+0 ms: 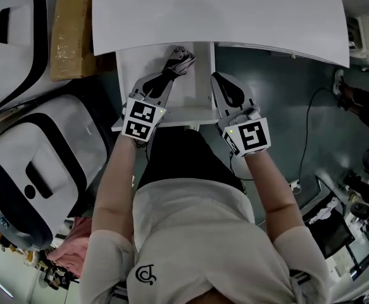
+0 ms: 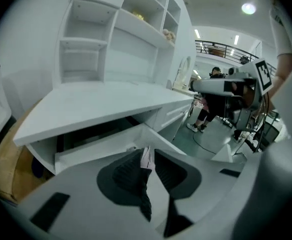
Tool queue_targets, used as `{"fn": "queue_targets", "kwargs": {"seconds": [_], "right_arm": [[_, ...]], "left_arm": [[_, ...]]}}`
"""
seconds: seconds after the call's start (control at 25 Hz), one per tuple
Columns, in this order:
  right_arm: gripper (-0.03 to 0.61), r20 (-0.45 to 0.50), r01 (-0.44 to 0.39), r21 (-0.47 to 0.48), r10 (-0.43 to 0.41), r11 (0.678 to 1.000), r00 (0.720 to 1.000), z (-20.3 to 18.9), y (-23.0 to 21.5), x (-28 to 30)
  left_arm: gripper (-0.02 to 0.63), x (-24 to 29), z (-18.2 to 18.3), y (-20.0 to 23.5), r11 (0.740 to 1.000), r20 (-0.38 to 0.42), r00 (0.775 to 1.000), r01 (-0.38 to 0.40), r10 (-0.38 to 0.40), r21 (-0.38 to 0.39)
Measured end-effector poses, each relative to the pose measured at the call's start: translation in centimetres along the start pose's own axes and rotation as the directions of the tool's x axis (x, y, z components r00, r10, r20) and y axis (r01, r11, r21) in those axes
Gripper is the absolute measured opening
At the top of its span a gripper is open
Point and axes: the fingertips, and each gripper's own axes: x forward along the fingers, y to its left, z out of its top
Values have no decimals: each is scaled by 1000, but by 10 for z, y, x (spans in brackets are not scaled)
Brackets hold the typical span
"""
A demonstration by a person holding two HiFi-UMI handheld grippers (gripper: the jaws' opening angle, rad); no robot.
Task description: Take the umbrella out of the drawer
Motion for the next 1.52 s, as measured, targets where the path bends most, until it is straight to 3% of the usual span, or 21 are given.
{"fn": "queue_targets", "kwargs": {"seconds": [0.2, 0.36, 0.64, 0.88, 1.12, 1.32, 1.52], "right_arm": [[8, -35, 33, 35, -32, 999, 999, -23, -14, 10], [8, -68, 56, 42, -53, 998, 996, -36, -24, 13], [8, -121, 114, 77, -104, 990, 987, -65, -42, 9], [8, -121, 137, 90, -126, 986, 985, -74, -51, 13], [8, -125, 151, 104, -137, 983, 983, -79, -56, 13], [8, -126, 171, 112, -157, 979, 980, -79, -60, 10], [8, -128, 176, 105, -162, 979, 978, -80, -56, 10]], "left_arm": [[225, 45, -34, 8, 998, -160, 985, 63, -64, -10], [327, 79, -59, 18, 997, -248, 966, 68, -76, -38], [380, 118, -89, 25, 997, -372, 925, 68, -76, -36], [380, 141, -103, 28, 998, -444, 895, 54, -46, 6], [356, 146, -108, 33, 993, -491, 867, -27, 82, 117], [281, 145, -106, 35, 993, -485, 868, -65, 106, 101], [236, 141, -110, 39, 997, -516, 854, -37, 70, 74]]}}
